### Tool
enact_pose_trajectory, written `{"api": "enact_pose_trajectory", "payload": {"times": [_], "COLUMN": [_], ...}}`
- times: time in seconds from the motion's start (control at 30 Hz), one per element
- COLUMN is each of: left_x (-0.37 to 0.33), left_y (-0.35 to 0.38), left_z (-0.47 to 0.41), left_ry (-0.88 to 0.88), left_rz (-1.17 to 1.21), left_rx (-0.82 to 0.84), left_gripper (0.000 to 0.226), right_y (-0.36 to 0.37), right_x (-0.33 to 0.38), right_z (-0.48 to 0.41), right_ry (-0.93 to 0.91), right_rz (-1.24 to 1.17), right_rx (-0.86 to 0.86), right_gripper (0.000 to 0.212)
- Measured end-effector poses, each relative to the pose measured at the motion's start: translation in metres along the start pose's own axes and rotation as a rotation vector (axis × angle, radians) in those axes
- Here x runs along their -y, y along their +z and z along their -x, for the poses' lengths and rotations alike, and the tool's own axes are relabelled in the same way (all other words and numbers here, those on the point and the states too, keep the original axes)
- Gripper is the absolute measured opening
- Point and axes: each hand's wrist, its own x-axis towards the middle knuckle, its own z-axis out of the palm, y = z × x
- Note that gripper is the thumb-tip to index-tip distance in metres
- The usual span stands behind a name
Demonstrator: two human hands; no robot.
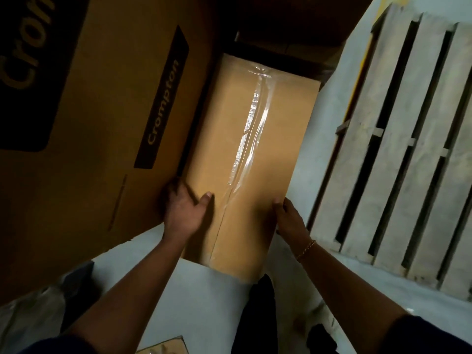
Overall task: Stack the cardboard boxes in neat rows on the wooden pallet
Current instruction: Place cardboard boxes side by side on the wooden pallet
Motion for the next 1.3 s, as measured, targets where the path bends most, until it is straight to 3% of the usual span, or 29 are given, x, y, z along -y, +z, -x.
{"api": "enact_pose_trajectory", "payload": {"times": [0.1,0.2,0.4,0.6,0.73,0.8,1.07,1.3], "left_x": [-0.004,-0.004,0.004,-0.006,-0.031,-0.047,-0.154,-0.265], "left_y": [0.003,0.008,0.030,0.062,0.092,0.108,0.167,0.221], "left_z": [-0.002,-0.004,0.023,0.093,0.140,0.155,0.197,0.236], "left_ry": [-0.035,-0.029,0.067,0.123,0.137,0.158,0.334,0.400], "left_rz": [-0.012,-0.011,0.098,0.051,0.009,-0.002,-0.029,-0.063], "left_rx": [-0.009,-0.011,-0.036,0.004,0.076,0.102,0.188,0.161], "left_gripper": [0.088,0.078,0.071,0.072,0.073,0.074,0.076,0.070], "right_y": [-0.003,-0.008,-0.026,-0.087,-0.139,-0.166,-0.291,-0.405], "right_x": [-0.011,-0.009,-0.017,-0.047,-0.078,-0.091,-0.128,-0.144], "right_z": [-0.001,-0.001,0.014,0.050,0.075,0.087,0.099,0.086], "right_ry": [0.050,0.099,0.000,0.030,0.058,0.063,0.018,-0.022], "right_rz": [-0.093,-0.162,-0.131,-0.318,-0.315,-0.342,-0.415,-0.474], "right_rx": [-0.017,0.016,0.015,-0.070,-0.110,-0.136,-0.259,-0.327], "right_gripper": [0.062,0.059,0.060,0.025,0.047,0.056,0.046,0.048]}}
